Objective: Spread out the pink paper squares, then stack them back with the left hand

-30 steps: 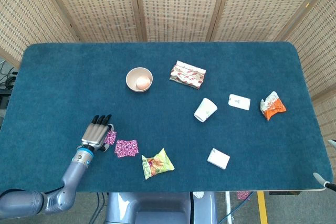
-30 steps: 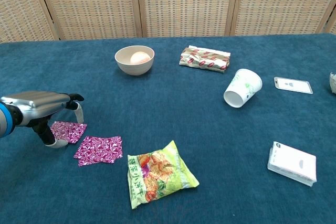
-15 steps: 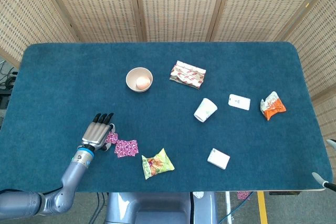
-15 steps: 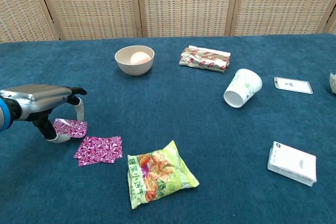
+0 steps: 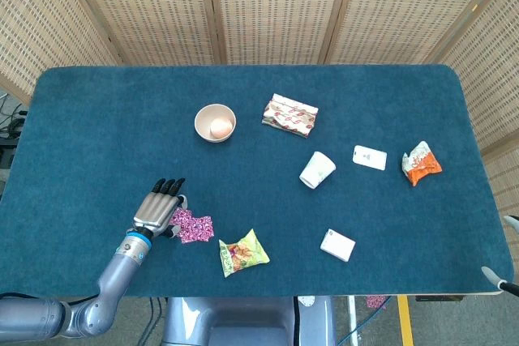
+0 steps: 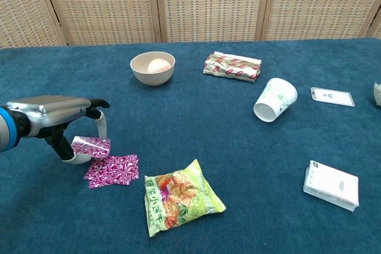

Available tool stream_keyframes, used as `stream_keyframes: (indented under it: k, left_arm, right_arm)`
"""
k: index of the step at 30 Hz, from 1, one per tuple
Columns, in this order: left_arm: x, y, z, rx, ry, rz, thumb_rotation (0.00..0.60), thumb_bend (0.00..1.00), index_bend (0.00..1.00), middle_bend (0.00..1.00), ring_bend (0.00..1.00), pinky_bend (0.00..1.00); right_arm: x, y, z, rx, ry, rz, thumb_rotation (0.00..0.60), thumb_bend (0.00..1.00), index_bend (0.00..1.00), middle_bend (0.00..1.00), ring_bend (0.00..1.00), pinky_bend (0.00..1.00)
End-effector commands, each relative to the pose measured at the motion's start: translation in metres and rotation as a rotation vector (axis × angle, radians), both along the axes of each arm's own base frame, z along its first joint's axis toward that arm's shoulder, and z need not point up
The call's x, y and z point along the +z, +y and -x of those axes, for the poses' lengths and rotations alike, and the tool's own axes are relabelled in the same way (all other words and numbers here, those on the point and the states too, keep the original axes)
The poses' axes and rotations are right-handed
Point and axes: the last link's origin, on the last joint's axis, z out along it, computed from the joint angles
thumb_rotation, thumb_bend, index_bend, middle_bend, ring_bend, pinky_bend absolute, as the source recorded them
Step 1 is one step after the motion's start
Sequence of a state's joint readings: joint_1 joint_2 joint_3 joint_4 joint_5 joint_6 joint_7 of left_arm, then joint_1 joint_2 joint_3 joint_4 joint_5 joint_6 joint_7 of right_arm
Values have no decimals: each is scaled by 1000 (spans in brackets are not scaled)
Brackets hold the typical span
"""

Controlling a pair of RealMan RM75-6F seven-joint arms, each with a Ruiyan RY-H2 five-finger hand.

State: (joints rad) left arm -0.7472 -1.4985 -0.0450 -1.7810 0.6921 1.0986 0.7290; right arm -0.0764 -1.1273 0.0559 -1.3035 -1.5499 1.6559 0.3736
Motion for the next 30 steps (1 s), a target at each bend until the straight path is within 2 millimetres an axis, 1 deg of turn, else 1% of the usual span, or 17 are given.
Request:
stream_keyframes:
  k: [1,5,15,23,30]
  left_arm:
    - [-1,-2,-6,-3,-14,5,588,333,458,0,0,0]
    - [-3,-7,-13,-20,-19,14,589,332,458,0,0,0]
    - [-16,-19,-27,-45,-18,49,587,324,457,0,0,0]
    - [-22,-17,-29,-37,-11,46,580,306,446,0,0,0]
    - [-24,-16,-32,-38,-14,51,580,288,384,0,0,0]
  right_arm:
    - [0,0,0,1,-1,1,600,131,174,209,0,0]
    - [0,1,1,-1,-3,1,600,131,174,208,0,0]
    - [1,2,2,-1,-8,3,600,131,174,208,0,0]
    - [1,3,4,-2,-10,6,600,131,174,208,0,0]
    - [2,3,3,0,-9,9,600,131,174,209,0,0]
